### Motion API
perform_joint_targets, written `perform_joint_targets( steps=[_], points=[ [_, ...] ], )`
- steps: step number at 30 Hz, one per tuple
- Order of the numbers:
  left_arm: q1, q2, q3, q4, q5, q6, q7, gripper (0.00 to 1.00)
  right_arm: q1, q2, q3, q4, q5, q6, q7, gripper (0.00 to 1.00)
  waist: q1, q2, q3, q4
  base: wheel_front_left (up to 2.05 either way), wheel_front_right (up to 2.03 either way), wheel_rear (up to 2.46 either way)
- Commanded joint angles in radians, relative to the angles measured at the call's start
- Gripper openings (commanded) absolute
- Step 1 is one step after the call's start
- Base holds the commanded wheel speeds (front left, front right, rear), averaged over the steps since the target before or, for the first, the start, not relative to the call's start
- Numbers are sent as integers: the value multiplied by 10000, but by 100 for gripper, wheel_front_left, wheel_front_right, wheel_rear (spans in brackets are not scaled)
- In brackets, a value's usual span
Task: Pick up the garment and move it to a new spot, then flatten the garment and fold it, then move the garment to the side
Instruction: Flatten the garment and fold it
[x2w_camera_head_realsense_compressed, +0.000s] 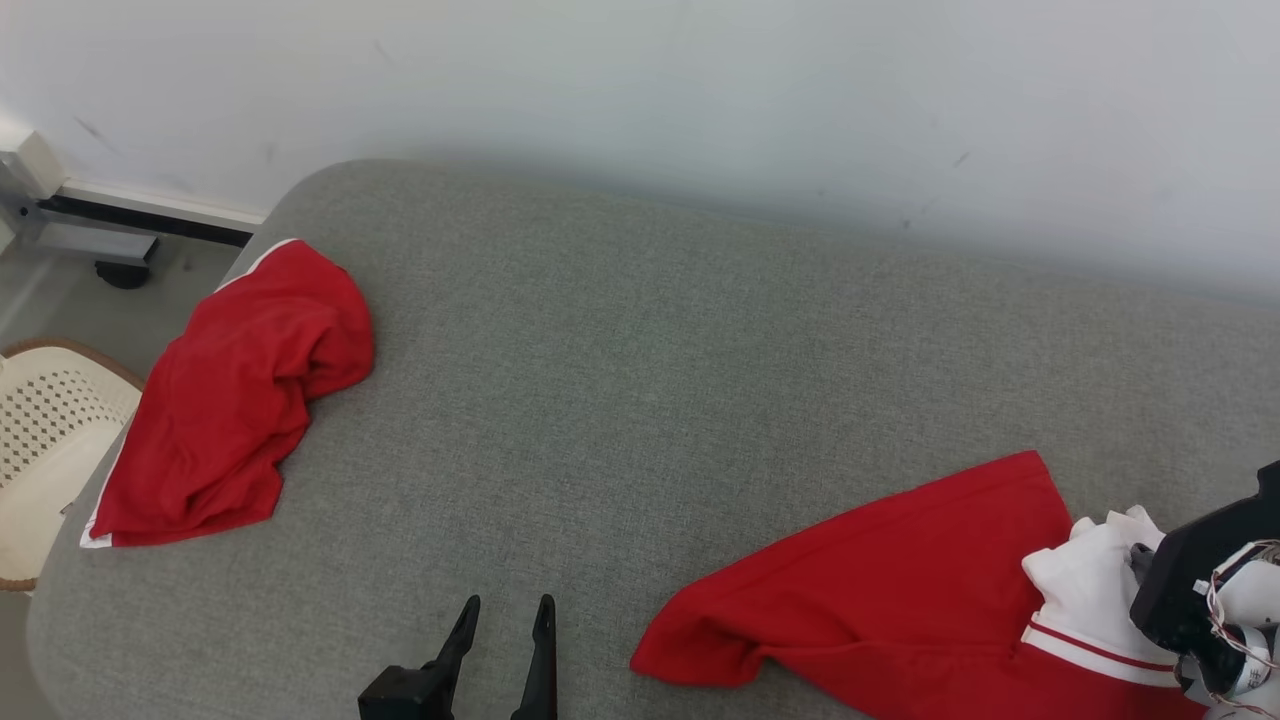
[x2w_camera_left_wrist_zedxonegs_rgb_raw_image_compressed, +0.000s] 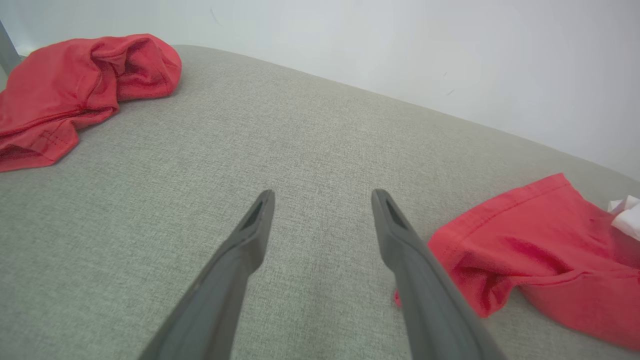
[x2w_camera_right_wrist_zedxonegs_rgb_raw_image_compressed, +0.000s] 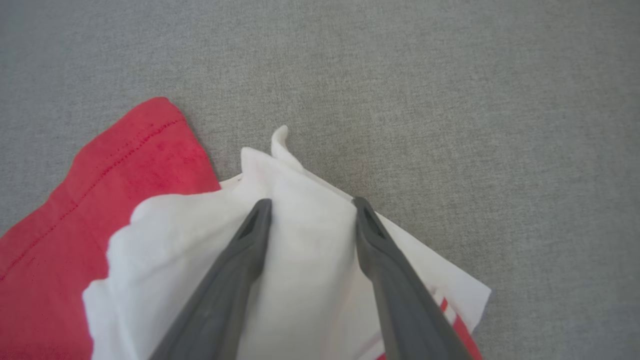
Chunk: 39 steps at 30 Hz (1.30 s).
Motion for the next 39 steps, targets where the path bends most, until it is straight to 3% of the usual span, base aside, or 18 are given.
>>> perform_joint_targets(
  steps=[1, 11, 12, 13, 21, 22, 23, 24, 26, 38, 39],
  points=[
    [-73, 19, 0, -16, 68, 40, -40, 100, -76, -70, 49, 41, -84, 10, -56, 0, 0, -1, 105, 108, 0, 0, 0],
    [-9, -3, 18, 61, -35, 99, -102, 100, 172, -194, 479, -9, -163, 10, -541, 0, 0, -1, -70, -25, 0, 0, 0],
    [10, -6, 6, 80, -62, 97, -111, 100, 233, -172, 525, -73, -133, 10, -559, 95, 0, -1, -155, -84, 0, 0, 0],
    [22, -3, 5, 92, -66, 100, -110, 100, 249, -163, 536, -112, -134, 10, -566, 100, 0, -1, -190, -115, 0, 0, 0],
    [53, 33, -62, 89, -93, 111, -118, 100, 517, -55, 492, -324, -180, 10, -439, 98, 0, -1, -293, -155, 0, 0, 0],
    [59, 45, -65, 74, -91, 113, -122, 100, 534, -41, 488, -347, -188, 10, -441, 62, 0, -1, -289, -151, 0, 0, 0],
    [62, 55, -67, 65, -94, 114, -125, 100, 551, -29, 487, -361, -202, 10, -431, 41, 0, -1, -284, -147, 0, 0, 0],
    [62, 55, -67, 65, -94, 114, -125, 100, 551, -29, 487, -361, -202, 10, -431, 41, 0, -1, -284, -147, 0, 0, 0],
    [60, 67, -66, 58, -107, 123, -131, 100, 570, -6, 536, -411, -231, 10, -467, 0, 0, -1, -289, -143, 0, 0, 0],
    [204, 96, -68, 99, -226, 206, -146, 100, 1012, 216, 659, -978, -329, 10, -516, 2, 0, -1, -728, -376, 0, 0, 0],
    [214, 97, -77, 90, -232, 201, -149, 100, 1038, 228, 672, -1016, -329, 10, -473, 31, 0, -1, -750, -400, 0, 0, 0]
  ],
)
